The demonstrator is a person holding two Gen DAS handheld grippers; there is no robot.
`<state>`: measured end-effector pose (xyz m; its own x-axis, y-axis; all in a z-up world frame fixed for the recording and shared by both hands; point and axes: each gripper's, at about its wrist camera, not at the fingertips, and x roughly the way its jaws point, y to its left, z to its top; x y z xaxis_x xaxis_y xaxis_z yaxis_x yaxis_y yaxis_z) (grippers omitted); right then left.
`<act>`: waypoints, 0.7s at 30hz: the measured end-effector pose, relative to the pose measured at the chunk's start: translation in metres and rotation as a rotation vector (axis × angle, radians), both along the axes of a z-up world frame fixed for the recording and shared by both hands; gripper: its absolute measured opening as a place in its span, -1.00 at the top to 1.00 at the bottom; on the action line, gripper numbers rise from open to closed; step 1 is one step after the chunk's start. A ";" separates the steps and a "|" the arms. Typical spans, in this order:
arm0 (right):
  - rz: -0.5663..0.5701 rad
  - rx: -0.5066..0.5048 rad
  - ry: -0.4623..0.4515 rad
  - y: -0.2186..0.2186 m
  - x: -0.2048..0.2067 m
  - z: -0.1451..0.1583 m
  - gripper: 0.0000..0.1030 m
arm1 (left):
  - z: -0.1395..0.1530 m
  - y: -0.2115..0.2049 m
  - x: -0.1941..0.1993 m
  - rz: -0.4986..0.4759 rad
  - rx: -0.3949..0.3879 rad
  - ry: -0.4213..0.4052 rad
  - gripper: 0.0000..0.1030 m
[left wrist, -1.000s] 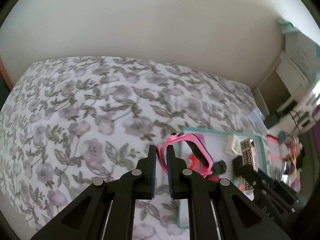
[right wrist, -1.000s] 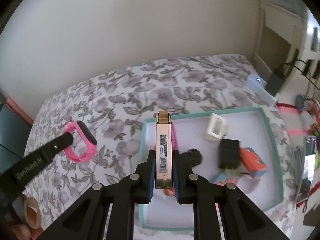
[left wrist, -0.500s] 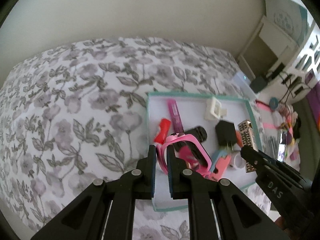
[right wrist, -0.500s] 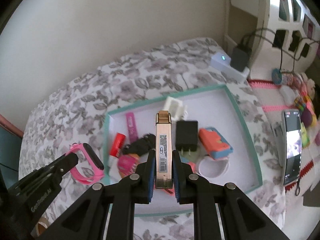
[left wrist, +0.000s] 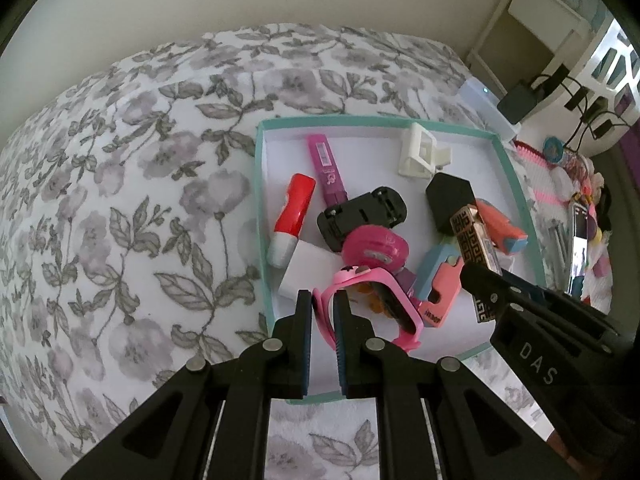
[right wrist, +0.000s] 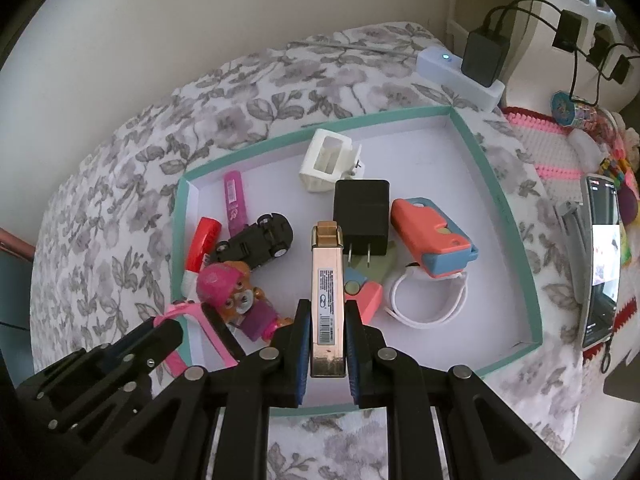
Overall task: Organize rigid objects
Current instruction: 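Lower the watch band and bracelet into the tray and open both tools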
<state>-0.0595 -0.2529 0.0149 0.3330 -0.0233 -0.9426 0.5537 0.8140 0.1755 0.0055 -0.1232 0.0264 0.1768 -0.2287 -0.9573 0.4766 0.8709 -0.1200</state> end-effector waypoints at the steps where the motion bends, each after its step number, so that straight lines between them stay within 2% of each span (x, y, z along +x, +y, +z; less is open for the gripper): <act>1: 0.001 0.001 0.002 0.000 0.000 -0.001 0.67 | -0.001 -0.001 0.000 -0.004 0.001 0.002 0.79; 21: 0.012 0.006 0.054 0.003 0.005 -0.014 0.67 | -0.025 -0.004 0.007 -0.009 0.029 0.066 0.79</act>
<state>-0.0543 -0.2501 0.0008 0.2822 -0.0141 -0.9593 0.5528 0.8196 0.1506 0.0127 -0.1268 0.0013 0.1106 -0.2022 -0.9731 0.4766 0.8700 -0.1266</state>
